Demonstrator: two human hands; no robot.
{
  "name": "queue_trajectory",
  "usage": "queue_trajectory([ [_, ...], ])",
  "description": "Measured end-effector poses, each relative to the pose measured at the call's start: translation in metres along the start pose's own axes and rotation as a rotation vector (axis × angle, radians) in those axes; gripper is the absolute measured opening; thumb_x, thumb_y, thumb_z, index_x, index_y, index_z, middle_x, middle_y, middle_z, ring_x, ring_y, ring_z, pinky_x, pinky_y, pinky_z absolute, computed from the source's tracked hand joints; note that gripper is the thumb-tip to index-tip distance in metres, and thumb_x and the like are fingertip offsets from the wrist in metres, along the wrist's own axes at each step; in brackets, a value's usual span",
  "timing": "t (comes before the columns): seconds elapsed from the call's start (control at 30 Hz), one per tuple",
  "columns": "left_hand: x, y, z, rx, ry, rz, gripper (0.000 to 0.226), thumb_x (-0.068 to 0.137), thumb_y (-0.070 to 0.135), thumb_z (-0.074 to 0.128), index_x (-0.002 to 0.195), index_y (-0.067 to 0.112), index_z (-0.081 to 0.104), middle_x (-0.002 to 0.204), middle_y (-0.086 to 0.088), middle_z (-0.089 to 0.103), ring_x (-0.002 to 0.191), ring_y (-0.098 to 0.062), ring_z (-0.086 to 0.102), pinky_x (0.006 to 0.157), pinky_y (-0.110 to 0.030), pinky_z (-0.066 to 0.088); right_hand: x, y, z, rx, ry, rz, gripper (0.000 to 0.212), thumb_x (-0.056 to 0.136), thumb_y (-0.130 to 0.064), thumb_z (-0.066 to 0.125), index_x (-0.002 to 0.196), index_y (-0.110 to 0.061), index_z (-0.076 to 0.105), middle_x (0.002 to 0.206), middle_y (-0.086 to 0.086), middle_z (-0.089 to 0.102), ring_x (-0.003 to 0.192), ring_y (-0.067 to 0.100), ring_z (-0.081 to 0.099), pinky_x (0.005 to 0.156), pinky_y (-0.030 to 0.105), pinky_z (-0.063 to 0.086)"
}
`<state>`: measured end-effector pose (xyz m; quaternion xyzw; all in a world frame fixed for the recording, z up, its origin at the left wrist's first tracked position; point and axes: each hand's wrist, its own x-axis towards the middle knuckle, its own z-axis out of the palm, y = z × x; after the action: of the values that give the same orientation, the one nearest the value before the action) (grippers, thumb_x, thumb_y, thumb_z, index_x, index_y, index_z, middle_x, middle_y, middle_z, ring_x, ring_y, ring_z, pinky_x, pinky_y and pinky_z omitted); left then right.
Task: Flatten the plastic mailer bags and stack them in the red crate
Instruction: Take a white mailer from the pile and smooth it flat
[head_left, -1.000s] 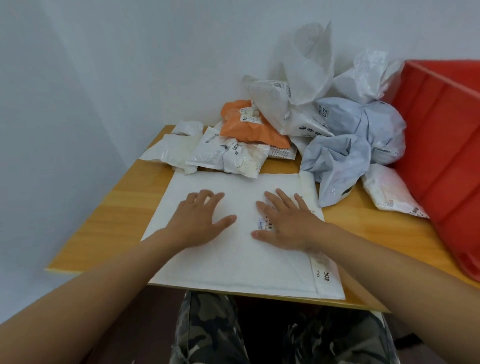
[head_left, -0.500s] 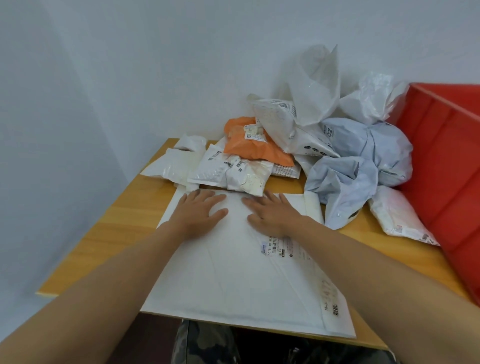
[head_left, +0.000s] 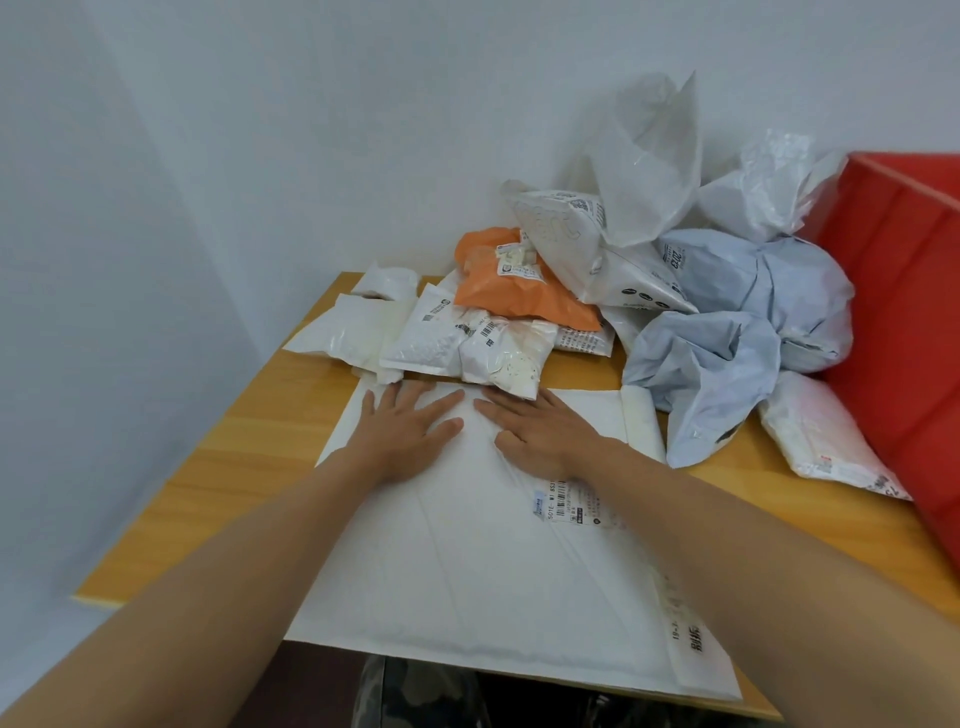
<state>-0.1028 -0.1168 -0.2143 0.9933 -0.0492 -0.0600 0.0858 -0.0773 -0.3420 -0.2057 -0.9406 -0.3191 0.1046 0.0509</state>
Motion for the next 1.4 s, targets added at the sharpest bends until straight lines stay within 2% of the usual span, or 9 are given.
queue_trajectory([
  [0.23,-0.013,-0.027,-0.004,0.008,0.019,-0.093,0.062,0.096,0.068,0.019,0.154,0.048,0.008,0.164,0.016,-0.003,0.152,-0.027,-0.004,0.122,-0.045,-0.004,-0.032,0.025,-0.012,-0.059,-0.063,0.259,0.07,0.095,-0.073,0.016,0.156,-0.044,-0.001,0.166,-0.007,-0.013,0.15,0.028,-0.023,0.118,0.054,-0.016],
  [0.37,-0.015,-0.031,0.0,0.019,0.013,-0.115,0.064,0.094,0.071,0.017,0.153,0.049,0.005,0.165,0.014,-0.005,0.152,-0.026,-0.005,0.123,-0.043,-0.004,-0.053,0.043,0.001,-0.008,-0.068,0.348,0.074,0.091,-0.078,0.008,0.155,-0.044,-0.008,0.164,-0.009,-0.021,0.15,0.025,-0.023,0.121,0.051,-0.012],
  [0.67,-0.015,-0.025,-0.005,0.046,-0.006,-0.125,0.069,0.093,0.072,0.018,0.155,0.044,0.006,0.166,0.006,-0.006,0.153,-0.024,-0.006,0.123,-0.042,-0.005,-0.054,0.041,0.001,-0.022,-0.041,0.35,0.078,0.091,-0.078,0.009,0.157,-0.04,-0.007,0.165,-0.006,-0.02,0.15,0.023,-0.023,0.12,0.05,-0.014],
  [0.77,-0.026,-0.002,-0.008,-0.026,0.039,-0.076,0.073,0.093,0.071,0.019,0.156,0.036,0.013,0.166,0.001,0.002,0.153,-0.022,-0.003,0.123,-0.042,-0.002,-0.056,0.019,-0.007,-0.143,0.011,0.339,0.075,0.098,-0.067,0.014,0.159,-0.026,0.002,0.166,0.004,-0.013,0.151,0.027,-0.021,0.121,0.05,-0.013],
  [0.87,-0.043,0.032,0.0,-0.085,-0.008,0.056,0.065,0.098,0.063,0.025,0.156,0.037,0.013,0.166,0.006,0.002,0.153,-0.018,-0.004,0.123,-0.041,-0.003,-0.056,-0.019,-0.005,-0.026,0.031,0.229,0.079,0.099,-0.064,0.024,0.159,-0.017,0.004,0.167,0.004,-0.011,0.152,0.021,-0.015,0.123,0.043,-0.007],
  [1.03,-0.055,0.04,0.019,-0.023,-0.024,0.064,0.058,0.1,0.06,0.016,0.155,0.045,0.006,0.165,0.012,-0.006,0.151,-0.014,-0.012,0.123,-0.04,-0.008,-0.057,-0.043,0.023,0.037,0.028,0.142,0.073,0.1,-0.06,0.02,0.159,-0.024,-0.003,0.166,-0.002,-0.014,0.151,0.017,-0.018,0.123,0.04,-0.01],
  [1.23,-0.056,0.044,0.015,-0.238,0.05,0.043,0.056,0.103,0.053,0.023,0.155,0.033,0.023,0.164,0.01,0.013,0.152,-0.011,0.002,0.123,-0.035,-0.002,-0.058,-0.042,0.023,0.093,0.072,0.149,0.074,0.101,-0.058,0.022,0.159,-0.019,-0.003,0.167,-0.002,-0.01,0.152,0.015,-0.013,0.123,0.036,-0.007],
  [1.3,-0.06,0.037,0.006,-0.351,0.091,0.028,0.056,0.103,0.051,0.029,0.154,0.029,0.029,0.163,0.008,0.019,0.152,-0.011,0.007,0.122,-0.033,0.002,-0.063,-0.04,0.017,0.12,0.078,0.153,0.079,0.1,-0.062,0.024,0.159,-0.017,-0.002,0.167,0.0,-0.01,0.152,0.015,-0.014,0.122,0.036,-0.008],
  [1.4,-0.072,0.013,0.004,-0.211,0.104,0.045,0.075,0.093,0.073,0.019,0.154,0.03,0.027,0.164,0.006,0.017,0.152,-0.014,0.005,0.123,-0.035,0.001,-0.081,-0.026,0.009,-0.002,0.068,0.189,0.093,0.09,-0.078,0.022,0.16,-0.02,0.0,0.166,0.0,-0.012,0.151,0.019,-0.02,0.123,0.042,-0.011],
])
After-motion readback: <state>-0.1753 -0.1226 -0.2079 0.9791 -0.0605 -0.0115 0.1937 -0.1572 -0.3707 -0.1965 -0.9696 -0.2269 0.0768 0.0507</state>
